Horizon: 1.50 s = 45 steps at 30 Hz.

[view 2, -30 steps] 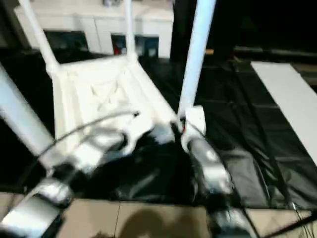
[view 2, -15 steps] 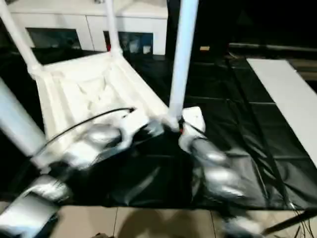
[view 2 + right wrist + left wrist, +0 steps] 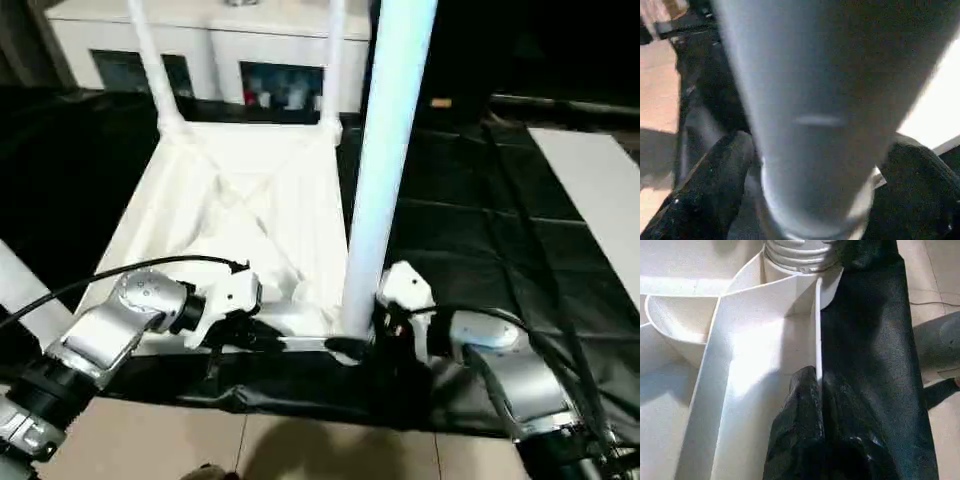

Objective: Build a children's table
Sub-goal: Rotate leg to tighten

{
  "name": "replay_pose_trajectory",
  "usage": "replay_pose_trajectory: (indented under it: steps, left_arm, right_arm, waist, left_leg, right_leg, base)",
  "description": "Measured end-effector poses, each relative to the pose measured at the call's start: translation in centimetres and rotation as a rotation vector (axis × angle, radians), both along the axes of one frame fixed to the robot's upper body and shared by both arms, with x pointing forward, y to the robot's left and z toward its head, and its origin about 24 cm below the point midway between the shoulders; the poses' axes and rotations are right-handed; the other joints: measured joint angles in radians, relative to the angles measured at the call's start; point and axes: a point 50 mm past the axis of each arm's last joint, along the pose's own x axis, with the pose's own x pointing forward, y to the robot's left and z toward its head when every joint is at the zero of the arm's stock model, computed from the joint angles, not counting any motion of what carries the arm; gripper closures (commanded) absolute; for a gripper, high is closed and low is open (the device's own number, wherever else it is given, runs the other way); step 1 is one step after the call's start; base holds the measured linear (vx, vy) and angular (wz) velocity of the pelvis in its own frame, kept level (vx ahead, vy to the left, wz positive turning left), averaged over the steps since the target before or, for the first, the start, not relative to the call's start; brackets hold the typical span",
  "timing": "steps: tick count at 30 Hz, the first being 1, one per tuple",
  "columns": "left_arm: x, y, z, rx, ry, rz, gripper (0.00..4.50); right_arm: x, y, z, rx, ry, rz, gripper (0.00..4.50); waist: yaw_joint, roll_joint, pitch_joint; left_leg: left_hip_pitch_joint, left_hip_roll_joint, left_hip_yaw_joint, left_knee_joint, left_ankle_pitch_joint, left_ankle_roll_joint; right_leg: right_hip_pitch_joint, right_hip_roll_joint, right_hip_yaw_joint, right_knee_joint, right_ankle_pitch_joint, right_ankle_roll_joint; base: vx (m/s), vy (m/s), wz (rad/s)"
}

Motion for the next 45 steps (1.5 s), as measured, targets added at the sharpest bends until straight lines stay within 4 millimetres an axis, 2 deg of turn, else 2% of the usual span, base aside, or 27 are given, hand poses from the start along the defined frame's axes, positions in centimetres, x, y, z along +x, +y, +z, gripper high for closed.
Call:
replay_pose_trajectory:
  steps: [8, 10, 14, 20, 22, 24, 29, 36, 37, 39, 41, 45]
  left_arm:
    - [0.0, 0.1, 0.0, 0.002, 0.002, -0.002, 4.5]
    - [0.0, 0.1, 0.0, 0.003, 0.002, -0.001, 4.5]
    - [0.0, 0.1, 0.0, 0.003, 0.001, -0.001, 4.5]
    - [0.1, 0.2, 0.0, 0.011, -0.009, 0.011, 4.5]
    - [0.6, 0.1, -0.1, 0.009, -0.03, 0.073, 4.5]
    - [1.4, -0.1, -0.2, 0.016, -0.051, 0.154, 4.5]
    - [3.7, -3.5, -0.8, -0.015, -0.078, 0.407, 4.5]
    - [5.3, -6.0, -0.9, -0.007, -0.11, 0.533, 4.5]
    - [5.4, -6.1, -1.0, -0.007, -0.121, 0.535, 4.5]
    - [5.4, -6.1, -0.9, -0.008, -0.132, 0.532, 4.5]
    - [5.5, -6.0, -0.9, -0.007, -0.141, 0.533, 4.5]
    - [6.4, -4.3, -0.4, 0.018, -0.209, 0.595, 4.5]
  right_arm:
    - [0.0, -0.3, 0.0, -0.014, 0.011, 0.016, 1.2]
    - [0.0, -0.3, 0.0, -0.011, 0.01, 0.011, 1.55]
    - [0.1, -0.3, -0.1, -0.009, 0.014, 0.008, 1.77]
    - [0.2, -0.3, -0.4, -0.016, 0.0, -0.007, 1.81]
    - [1.2, 0.3, -0.7, -0.011, -0.027, -0.086, 1.82]
    - [2.4, 1.0, -1.1, 0.0, -0.051, -0.205, 1.83]
    - [5.6, 2.1, -1.8, 0.024, -0.057, -0.659, 1.83]
    - [8.3, 4.3, -1.8, 0.073, -0.008, -1.025, 1.84]
    - [8.5, 4.3, -1.8, 0.073, -0.011, -1.037, 1.84]
    - [8.5, 4.4, -1.8, 0.084, -0.025, -1.027, 1.28]
    - [8.4, 4.3, -1.8, 0.097, -0.037, -1.002, 1.11]
    - [7.4, 5.6, -1.8, 0.111, -0.05, -0.851, 0.71]
  waist:
    - [0.004, 0.0, 0.0]
    - [0.004, 0.0, 0.0]
    - [0.004, 0.0, 0.0]
    - [0.002, -0.002, -0.001]
    - [-0.006, -0.005, -0.003]
    - [-0.023, -0.006, -0.004]
    - [-0.046, -0.007, -0.003]
    - [-0.052, -0.007, -0.003]
    - [-0.052, -0.007, -0.003]
    - [-0.051, -0.007, -0.003]
    - [-0.05, -0.007, -0.003]
    - [-0.063, -0.008, -0.002]
  left_leg:
    - [-0.001, 0.0, 0.0, 0.0, 0.001, 0.002]
    - [-0.001, 0.0, 0.0, 0.0, 0.001, 0.002]
    - [0.0, 0.0, 0.0, 0.0, 0.001, 0.002]
    - [0.0, 0.0, 0.0, 0.0, 0.002, 0.002]
    - [0.003, 0.0, 0.0, 0.0, 0.002, 0.002]
    - [0.005, 0.0, 0.0, 0.0, 0.002, 0.002]
    - [0.007, -0.003, -0.001, 0.0, 0.002, 0.002]
    - [0.008, -0.008, -0.001, -0.001, 0.002, 0.002]
    - [0.008, -0.009, -0.001, -0.001, 0.002, 0.002]
    - [0.008, -0.009, -0.001, -0.001, 0.002, 0.002]
    - [0.008, -0.01, -0.001, -0.001, 0.002, 0.002]
    - [0.002, -0.01, -0.008, -0.001, 0.002, 0.001]
  right_leg:
    - [0.0, 0.0, 0.0, 0.0, -0.001, 0.001]
    - [0.0, 0.0, 0.0, 0.0, -0.001, 0.001]
    - [0.0, 0.0, -0.001, 0.001, -0.001, 0.001]
    - [0.0, 0.0, 0.0, 0.001, -0.001, 0.001]
    - [0.001, 0.0, 0.0, 0.003, 0.0, -0.001]
    - [0.002, 0.0, -0.001, 0.003, 0.002, -0.003]
    - [0.0, -0.004, -0.002, -0.001, 0.0, 0.001]
    - [-0.002, -0.01, -0.004, -0.002, 0.0, 0.001]
    - [-0.001, -0.011, -0.004, -0.002, 0.0, 0.001]
    - [-0.001, -0.011, -0.004, -0.002, 0.002, 0.001]
    - [-0.001, -0.012, -0.003, -0.002, 0.01, 0.003]
    - [-0.007, -0.011, -0.008, -0.002, 0.017, 0.01]
  base:
    - [0.0, 0.0, 0.0]
    - [0.0, 0.0, 0.0]
    - [0.0, 0.0, 0.0]
    - [0.0, 0.0, 0.0]
    - [0.0, 0.0, 0.0]
    - [0.0, 0.0, 0.0]
    - [-0.048, 0.009, -0.06]
    - [0.0, 0.0, 0.0]
    - [0.0, 0.0, 0.0]
    - [0.0, 0.0, 0.0]
    - [0.0, 0.0, 0.0]
    - [0.004, -0.002, -0.05]
